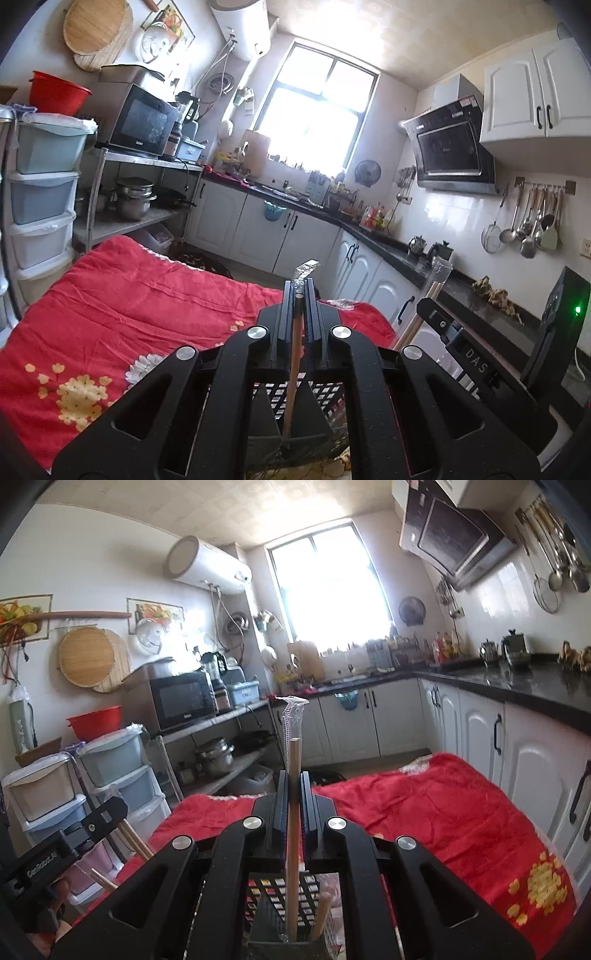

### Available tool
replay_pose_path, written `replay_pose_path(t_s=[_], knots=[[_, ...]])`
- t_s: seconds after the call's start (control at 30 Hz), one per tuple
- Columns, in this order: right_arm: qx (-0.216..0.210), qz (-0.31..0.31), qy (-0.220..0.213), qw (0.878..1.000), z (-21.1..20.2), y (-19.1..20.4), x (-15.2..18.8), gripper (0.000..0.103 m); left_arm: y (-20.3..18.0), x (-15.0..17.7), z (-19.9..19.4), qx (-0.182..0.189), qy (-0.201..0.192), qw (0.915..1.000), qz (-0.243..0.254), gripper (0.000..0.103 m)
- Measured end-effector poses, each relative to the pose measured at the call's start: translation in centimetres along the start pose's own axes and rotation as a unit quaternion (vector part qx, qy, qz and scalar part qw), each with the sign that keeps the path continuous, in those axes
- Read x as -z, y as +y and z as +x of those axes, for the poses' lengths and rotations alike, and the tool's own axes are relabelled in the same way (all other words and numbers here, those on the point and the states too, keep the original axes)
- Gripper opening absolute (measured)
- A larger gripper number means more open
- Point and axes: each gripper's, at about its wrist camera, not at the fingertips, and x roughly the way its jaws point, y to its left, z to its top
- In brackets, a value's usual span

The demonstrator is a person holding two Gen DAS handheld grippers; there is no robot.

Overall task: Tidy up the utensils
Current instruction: 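Lift both chopsticks upright and carry them above the mesh basket, then open both tools to drop the chopsticks into the basket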

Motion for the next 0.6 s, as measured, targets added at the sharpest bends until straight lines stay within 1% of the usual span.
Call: replay_pose_path(t_s=[0.1, 0.17, 0.2, 0.23, 0.37, 0.43, 0.47, 0.6], knots=[[0.004, 0.013, 0.020, 1.000, 0.3, -0.4, 0.0, 0.007, 0.3, 0.3, 0.2, -0.004, 0.013, 0.9999, -0.005, 0.003], [0.004, 0.025, 0.030, 0.999, 0.1, -0.7, -0.1, 0.017, 0.4, 0.4, 0.3, -0.009, 0.020, 0.9997, -0.005, 0.007], [0.006, 0.030, 0.033, 0.999, 0.0, -0.8, -0.2, 0.030, 0.5, 0.5, 0.2, -0.012, 0.023, 0.9996, -0.007, 0.014], [0.008, 0.034, 0.037, 0.999, -0.2, -1.0, -0.2, 0.033, 0.7, 0.5, 0.2, -0.012, 0.027, 0.9995, -0.011, 0.020], [0.010, 0.043, 0.052, 0.998, -0.9, -1.4, -0.4, 0.034, 1.0, 0.4, -0.4, -0.014, 0.031, 0.9993, -0.018, 0.030], [0.011, 0.052, 0.058, 0.997, -1.4, -1.7, -0.6, 0.038, 1.0, 0.3, -0.8, -0.012, 0.032, 0.9992, -0.019, 0.040], [0.010, 0.055, 0.060, 0.997, -1.7, -1.8, -0.6, 0.039, 1.1, 0.3, -1.1, -0.011, 0.033, 0.9992, -0.019, 0.042], [0.008, 0.061, 0.063, 0.996, -2.8, -2.1, -0.8, 0.045, 1.1, 0.2, -1.9, -0.001, 0.035, 0.9991, -0.025, 0.058]])
